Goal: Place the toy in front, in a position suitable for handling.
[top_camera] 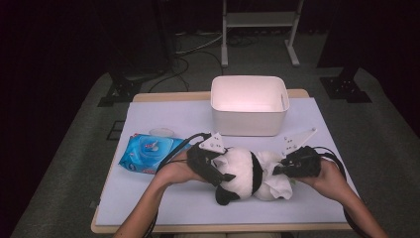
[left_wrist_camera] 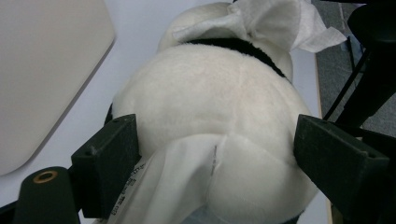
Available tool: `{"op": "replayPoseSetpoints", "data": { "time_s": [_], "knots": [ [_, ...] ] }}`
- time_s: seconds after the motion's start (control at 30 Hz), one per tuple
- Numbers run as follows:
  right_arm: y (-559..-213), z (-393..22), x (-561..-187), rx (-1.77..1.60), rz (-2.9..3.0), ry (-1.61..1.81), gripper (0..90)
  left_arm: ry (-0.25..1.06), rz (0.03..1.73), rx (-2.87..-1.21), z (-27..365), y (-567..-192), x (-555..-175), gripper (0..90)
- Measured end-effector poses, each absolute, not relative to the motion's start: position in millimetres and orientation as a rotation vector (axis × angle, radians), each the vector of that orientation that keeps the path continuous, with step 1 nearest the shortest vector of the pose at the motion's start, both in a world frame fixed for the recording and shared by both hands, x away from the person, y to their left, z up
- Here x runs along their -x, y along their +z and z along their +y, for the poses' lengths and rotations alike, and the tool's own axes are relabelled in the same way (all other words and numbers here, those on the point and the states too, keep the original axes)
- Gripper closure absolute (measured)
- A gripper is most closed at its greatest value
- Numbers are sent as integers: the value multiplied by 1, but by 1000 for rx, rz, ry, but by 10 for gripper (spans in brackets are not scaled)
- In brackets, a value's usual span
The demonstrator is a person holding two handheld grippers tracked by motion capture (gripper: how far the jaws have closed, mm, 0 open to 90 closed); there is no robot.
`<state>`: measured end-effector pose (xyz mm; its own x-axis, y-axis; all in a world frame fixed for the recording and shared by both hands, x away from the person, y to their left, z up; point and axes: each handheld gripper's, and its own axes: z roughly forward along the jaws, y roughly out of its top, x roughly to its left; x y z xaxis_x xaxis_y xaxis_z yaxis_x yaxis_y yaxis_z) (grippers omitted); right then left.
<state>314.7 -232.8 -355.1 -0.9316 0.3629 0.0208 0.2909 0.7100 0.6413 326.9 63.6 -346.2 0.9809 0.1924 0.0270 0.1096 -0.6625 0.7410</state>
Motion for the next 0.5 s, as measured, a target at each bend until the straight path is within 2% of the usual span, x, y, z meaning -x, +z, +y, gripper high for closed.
{"op": "replayPoseSetpoints", "data": {
  "time_s": [0.33, 0.5],
  "knots": [
    [-355, -236, -315, -549, 2810, 1007, 844, 88, 198, -2319, 69, -351, -324, 152],
    [-355, -238, -313, -559, 2806, 1004, 843, 72, 179, -2308, 66, -356, -326, 223]
  ]
}}
